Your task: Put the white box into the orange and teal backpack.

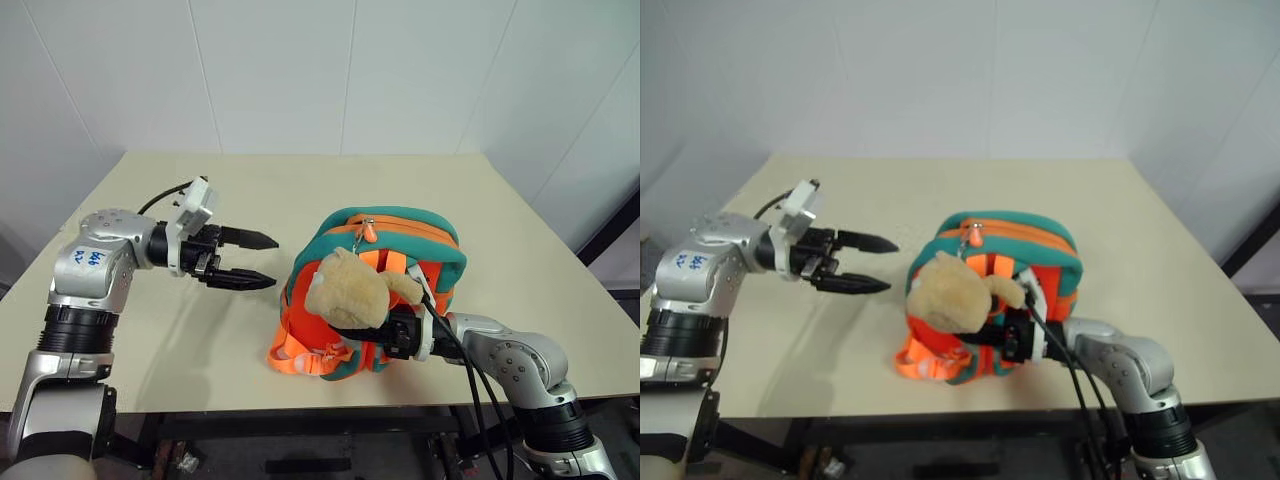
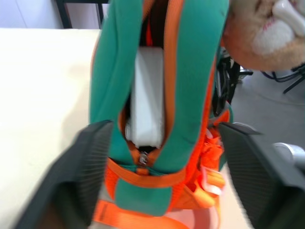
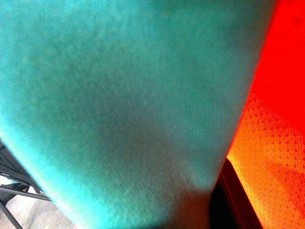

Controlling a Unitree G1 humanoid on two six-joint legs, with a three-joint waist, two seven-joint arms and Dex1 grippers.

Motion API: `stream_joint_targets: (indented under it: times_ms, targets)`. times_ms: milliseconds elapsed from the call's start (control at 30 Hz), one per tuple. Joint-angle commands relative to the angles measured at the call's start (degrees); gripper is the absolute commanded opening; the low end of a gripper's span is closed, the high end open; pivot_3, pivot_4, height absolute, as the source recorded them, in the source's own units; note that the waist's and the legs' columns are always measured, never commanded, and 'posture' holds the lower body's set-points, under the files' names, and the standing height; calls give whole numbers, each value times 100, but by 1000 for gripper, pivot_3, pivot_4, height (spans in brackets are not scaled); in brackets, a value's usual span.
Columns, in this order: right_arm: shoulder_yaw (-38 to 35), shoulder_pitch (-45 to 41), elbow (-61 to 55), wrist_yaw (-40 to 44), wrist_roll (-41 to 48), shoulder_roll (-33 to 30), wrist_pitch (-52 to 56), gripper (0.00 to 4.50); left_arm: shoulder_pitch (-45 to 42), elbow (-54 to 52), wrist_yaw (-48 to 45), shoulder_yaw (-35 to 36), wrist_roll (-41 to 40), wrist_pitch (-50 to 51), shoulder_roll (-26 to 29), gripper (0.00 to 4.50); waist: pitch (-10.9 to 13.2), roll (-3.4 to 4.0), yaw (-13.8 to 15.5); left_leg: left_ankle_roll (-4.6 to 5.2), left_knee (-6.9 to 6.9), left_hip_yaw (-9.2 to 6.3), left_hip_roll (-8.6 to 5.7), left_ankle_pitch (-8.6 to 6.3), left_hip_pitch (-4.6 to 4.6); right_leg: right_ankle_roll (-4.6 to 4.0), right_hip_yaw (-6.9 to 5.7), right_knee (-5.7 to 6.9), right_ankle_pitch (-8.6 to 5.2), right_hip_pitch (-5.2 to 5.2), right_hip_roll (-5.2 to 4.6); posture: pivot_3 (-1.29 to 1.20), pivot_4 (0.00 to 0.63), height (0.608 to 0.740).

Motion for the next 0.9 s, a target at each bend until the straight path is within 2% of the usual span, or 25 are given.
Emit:
stream_joint_targets:
  times_ms: [33, 267, 700, 900]
  targets:
    - [1, -57, -65, 27, 73, 20, 9, 533, 1, -169, 121, 76, -47, -188, -59, 2255, 0, 0, -2, 0, 1, 0, 0, 0, 0, 0, 0, 0, 0, 0, 0, 0, 150, 740]
    - [-9, -49, -81, -4, 74, 23, 13, 533, -120, 74, 546, 5, 95, -666, -533, 25, 0, 0, -3, 0, 1, 1, 0, 0, 1, 2, 3, 1, 1, 1, 1, 0, 150, 740]
    - [-78, 25, -188, -123, 142, 31, 21, 533, -188, 450, 673, -507, 627, -1330, -972, 25, 0, 0, 4, 0, 1, 1, 0, 0, 1, 3, 4, -1, 2, 1, 1, 0, 150, 740]
    - [-92, 47, -229, -197, 185, 57, 4, 533, -338, 808, 874, -634, 816, -1603, -1416, 25, 0, 0, 15, 0, 2, 1, -1, 0, 0, 3, 5, -1, 2, 1, 1, 0, 150, 740]
